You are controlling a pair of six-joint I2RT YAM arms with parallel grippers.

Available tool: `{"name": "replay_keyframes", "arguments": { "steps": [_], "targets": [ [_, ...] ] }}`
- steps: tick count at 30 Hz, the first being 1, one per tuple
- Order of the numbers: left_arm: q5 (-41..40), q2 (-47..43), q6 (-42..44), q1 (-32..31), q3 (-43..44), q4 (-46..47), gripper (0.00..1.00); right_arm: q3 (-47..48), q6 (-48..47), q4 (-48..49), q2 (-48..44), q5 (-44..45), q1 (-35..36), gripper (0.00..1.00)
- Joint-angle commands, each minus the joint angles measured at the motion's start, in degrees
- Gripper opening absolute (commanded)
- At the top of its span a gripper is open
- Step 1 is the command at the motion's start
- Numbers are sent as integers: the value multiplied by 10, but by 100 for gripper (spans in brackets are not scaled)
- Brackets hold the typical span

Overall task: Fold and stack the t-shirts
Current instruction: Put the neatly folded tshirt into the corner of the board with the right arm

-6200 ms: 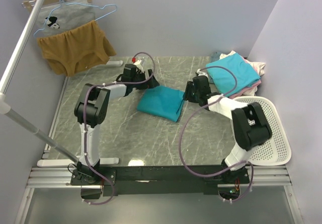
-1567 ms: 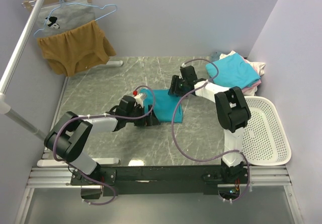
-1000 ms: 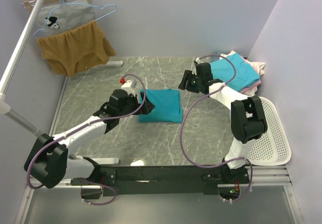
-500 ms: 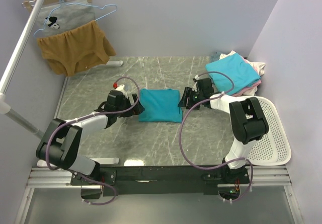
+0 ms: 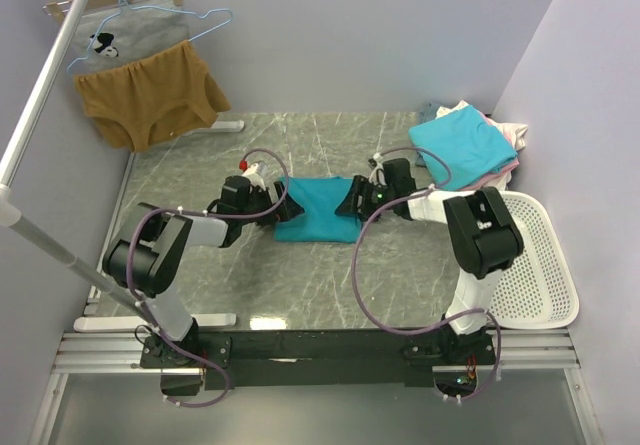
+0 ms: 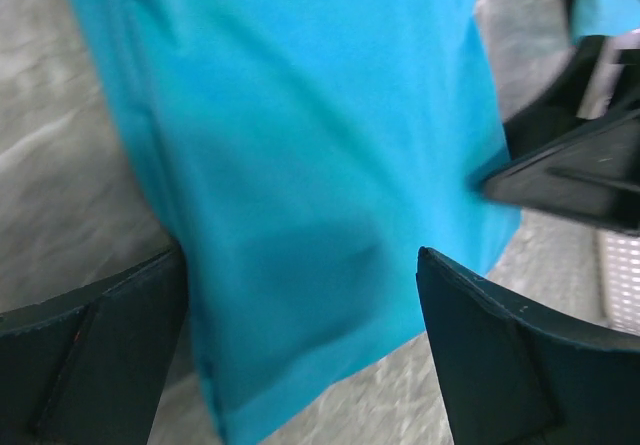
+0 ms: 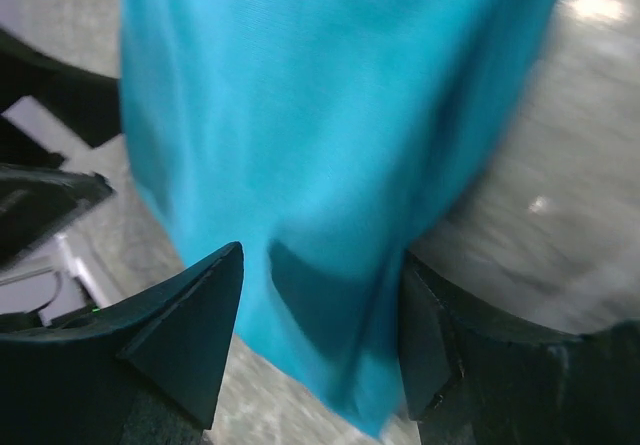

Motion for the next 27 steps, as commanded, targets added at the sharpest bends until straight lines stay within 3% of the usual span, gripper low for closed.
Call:
{"name": "replay_keyframes", "arguments": {
  "steps": [1, 4, 7, 10, 11, 19, 27],
  "targets": [
    [44, 40, -24, 0, -6, 15, 99, 30, 31, 3, 76, -17, 35, 67],
    [42, 36, -26, 0, -17, 19, 100, 42, 68, 43, 102, -28, 42, 65],
    [44, 33, -28, 0, -31, 25, 99, 58, 79, 52, 110, -18, 42, 39],
    [49, 35, -32, 0, -38, 30, 99, 79, 78, 50, 105, -12, 39, 4],
    [50, 35, -33, 0, -38, 34, 99, 85, 76, 46, 100, -4, 37, 0],
    [51, -13, -20, 0, -25, 1, 99, 151, 18, -18, -6, 104, -20, 0],
    [54, -72, 6, 0, 12, -58, 99, 218, -35, -28, -108, 306, -131, 0]
  ]
}}
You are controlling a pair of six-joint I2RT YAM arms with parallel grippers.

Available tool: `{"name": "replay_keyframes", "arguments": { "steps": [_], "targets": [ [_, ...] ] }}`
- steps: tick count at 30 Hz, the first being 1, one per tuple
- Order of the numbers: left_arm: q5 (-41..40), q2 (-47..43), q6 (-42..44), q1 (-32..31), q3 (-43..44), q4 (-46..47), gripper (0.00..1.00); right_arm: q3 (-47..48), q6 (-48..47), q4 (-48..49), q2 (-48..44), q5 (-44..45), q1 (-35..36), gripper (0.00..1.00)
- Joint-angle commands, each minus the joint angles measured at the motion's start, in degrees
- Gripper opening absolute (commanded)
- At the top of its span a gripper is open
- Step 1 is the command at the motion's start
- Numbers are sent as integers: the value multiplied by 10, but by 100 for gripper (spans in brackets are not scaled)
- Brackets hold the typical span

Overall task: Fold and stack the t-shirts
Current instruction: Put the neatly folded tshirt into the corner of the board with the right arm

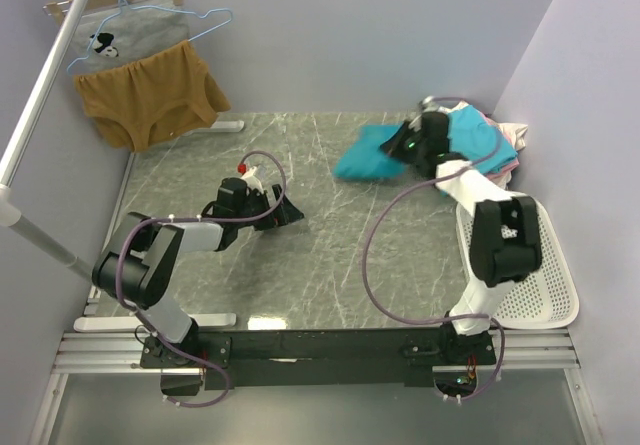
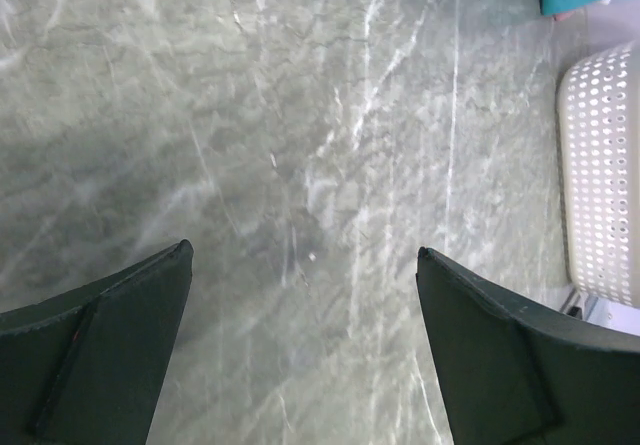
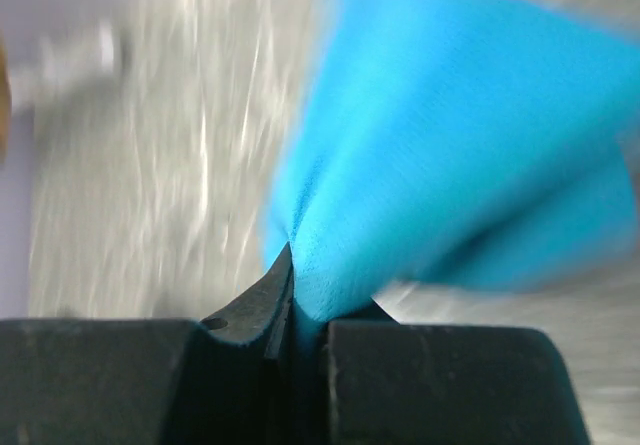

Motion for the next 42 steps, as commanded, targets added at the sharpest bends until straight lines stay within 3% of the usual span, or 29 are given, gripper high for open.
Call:
{"name": "replay_keyframes", "arguments": {
  "steps": [1, 7, 13, 16, 20, 24, 33, 42],
  "targets": [
    [17, -37, 22, -2, 35, -40, 99, 59, -33, 19, -69, 163, -60, 0],
    [25, -34, 20, -2, 54, -42, 99, 77, -9, 94, -15, 203, -139, 0],
    [21, -32, 16, -2, 49, -38, 99, 61, -8, 149, 25, 264, -159, 0],
    [20, -29, 17, -2, 52, -46, 99, 58, 2, 156, 18, 242, -169, 0],
    [25, -15, 15, -2, 58, -39, 99, 125, -2, 125, 42, 179, -169, 0],
    [36, 4, 4, -2, 77, -30, 99, 177, -5, 145, 54, 176, -165, 0],
    [35, 24, 16, -2, 118, -55, 100, 139, -84, 262, 19, 341, -155, 0],
    [47, 42, 5, -1, 129, -40, 99, 133, -177, 322, 31, 377, -119, 0]
  ]
}}
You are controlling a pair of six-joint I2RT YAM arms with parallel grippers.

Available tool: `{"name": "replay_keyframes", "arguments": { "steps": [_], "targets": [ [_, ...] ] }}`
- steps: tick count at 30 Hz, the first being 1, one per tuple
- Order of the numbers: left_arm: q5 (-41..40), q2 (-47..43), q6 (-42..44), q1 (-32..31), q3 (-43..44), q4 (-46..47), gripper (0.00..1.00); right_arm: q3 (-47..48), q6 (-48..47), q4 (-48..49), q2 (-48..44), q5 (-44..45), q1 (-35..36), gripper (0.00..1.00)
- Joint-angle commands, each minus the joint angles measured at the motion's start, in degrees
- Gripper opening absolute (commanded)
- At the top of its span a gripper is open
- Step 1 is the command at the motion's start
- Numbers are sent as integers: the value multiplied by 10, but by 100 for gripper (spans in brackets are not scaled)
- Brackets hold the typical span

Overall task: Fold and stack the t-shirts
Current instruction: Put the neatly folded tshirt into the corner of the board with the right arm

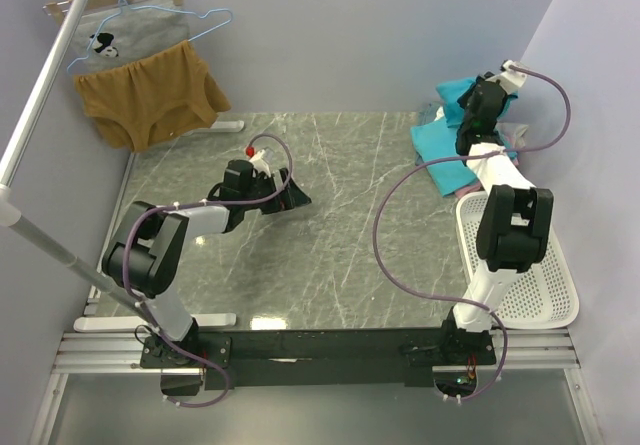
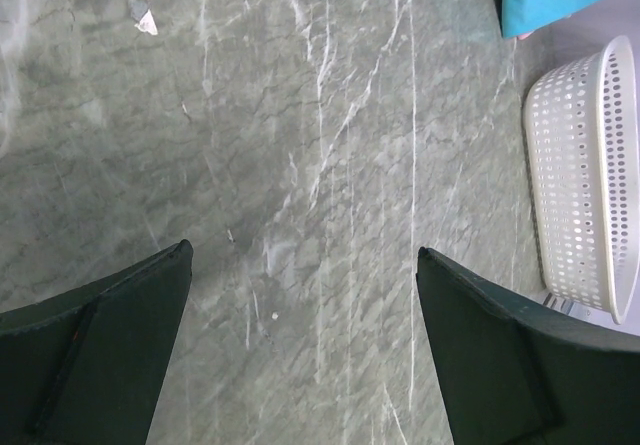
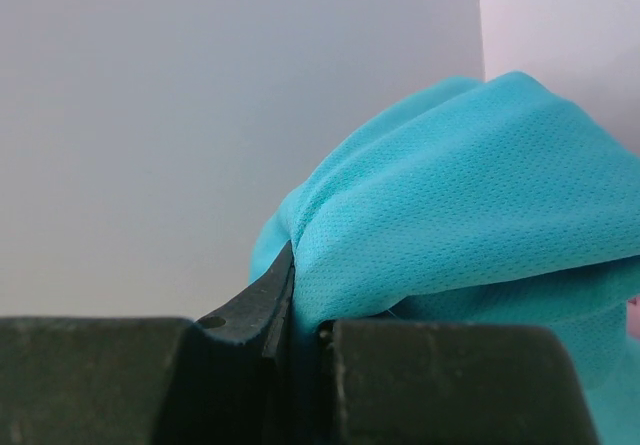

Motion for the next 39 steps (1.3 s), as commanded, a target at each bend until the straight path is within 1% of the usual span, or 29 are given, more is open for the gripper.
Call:
{"name": "replay_keyframes", "arguments": {
  "steps": [1, 3, 6, 8, 9, 10, 12, 14, 16, 17, 20, 21, 25, 27, 29, 33, 35, 36, 39],
  "targets": [
    [18, 3, -3, -2, 22, 15, 99, -2, -68, 98, -24, 41, 30, 0],
    [19, 5, -1, -2, 26, 11, 99, -2, -62, 96, -36, 41, 33, 0],
    [22, 9, 1, -2, 30, 10, 99, -18, -76, 125, -52, 71, 40, 0],
    [25, 12, 3, -2, 33, 7, 99, -25, -79, 129, -63, 98, 45, 0],
    [26, 14, 4, -2, 35, 5, 99, -37, -79, 146, -65, 106, 45, 0],
    [26, 15, 5, -1, 34, 6, 99, -42, -83, 153, -66, 134, 48, 0],
    [29, 15, 6, -2, 34, 6, 100, -43, -106, 161, -60, 165, 53, 0],
    [29, 17, 6, -2, 28, 8, 99, -55, -133, 192, -53, 191, 60, 0],
    [29, 19, 4, -2, 27, 12, 99, -48, -121, 160, -46, 168, 66, 0],
    [30, 20, 3, -1, 26, 13, 99, -47, -114, 153, -37, 135, 66, 0],
    [34, 27, 0, -2, 26, 19, 99, -25, -84, 89, -10, 103, 69, 0],
    [35, 28, 0, -2, 26, 18, 99, -12, -75, 56, -4, 80, 71, 0],
    [34, 27, 2, -2, 20, 19, 99, 14, -25, -26, 28, 16, 72, 1],
    [36, 29, 3, -2, 18, 18, 99, 26, 4, -68, 44, 9, 73, 1],
    [40, 33, 5, -2, 18, 16, 99, 29, 35, -93, 52, -6, 71, 4],
    [49, 42, 1, -2, 11, 24, 100, 42, 75, -183, 63, -21, 68, 8],
    [51, 45, -1, -2, 8, 27, 99, 24, 95, -190, 57, -28, 64, 9],
    [52, 47, -1, -2, 6, 30, 100, 14, 98, -177, 54, -36, 62, 9],
    [54, 48, -1, -2, 4, 31, 99, -17, 98, -144, 39, -56, 60, 0]
  ]
}}
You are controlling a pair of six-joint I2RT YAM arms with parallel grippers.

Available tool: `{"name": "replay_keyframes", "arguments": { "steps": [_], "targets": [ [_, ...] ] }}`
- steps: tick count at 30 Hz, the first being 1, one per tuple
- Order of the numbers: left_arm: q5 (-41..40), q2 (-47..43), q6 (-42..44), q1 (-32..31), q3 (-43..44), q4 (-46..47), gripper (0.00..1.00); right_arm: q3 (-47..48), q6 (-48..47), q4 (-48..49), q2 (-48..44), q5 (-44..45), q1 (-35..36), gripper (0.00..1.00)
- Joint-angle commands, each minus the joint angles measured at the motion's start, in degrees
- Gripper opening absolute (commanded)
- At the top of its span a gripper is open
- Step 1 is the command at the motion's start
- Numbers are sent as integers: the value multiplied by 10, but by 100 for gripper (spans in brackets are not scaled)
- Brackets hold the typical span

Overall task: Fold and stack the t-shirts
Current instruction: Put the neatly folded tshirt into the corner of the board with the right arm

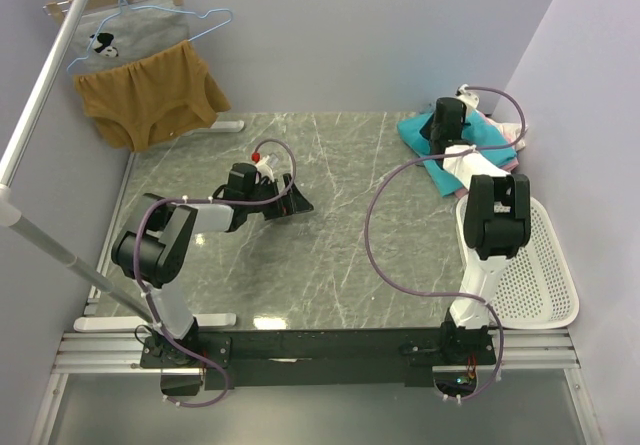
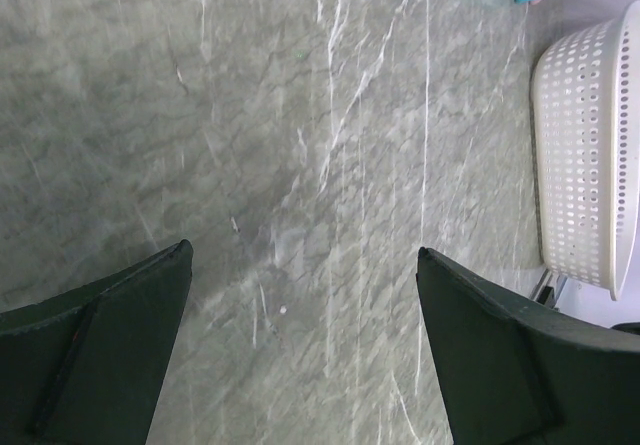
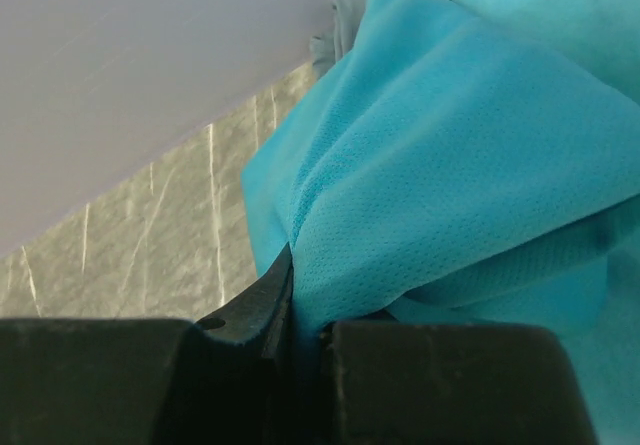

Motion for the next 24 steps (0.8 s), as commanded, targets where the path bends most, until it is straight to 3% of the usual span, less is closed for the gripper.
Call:
{"name": "replay_keyframes", "arguments": {
  "steps": [1, 9, 18, 24],
  "targets": [
    [21, 2, 0, -2, -5, 26, 99, -21, 31, 26, -37, -18, -7, 0],
    [23, 1, -1, -2, 2, 25, 99, -79, -30, 153, -154, 149, -8, 0],
    [24, 4, -4, -2, 8, 27, 99, -94, -138, 233, -199, 222, -8, 0],
    [29, 10, -5, -2, 4, 31, 99, -62, -156, 167, -136, 226, -8, 0]
  ]
}}
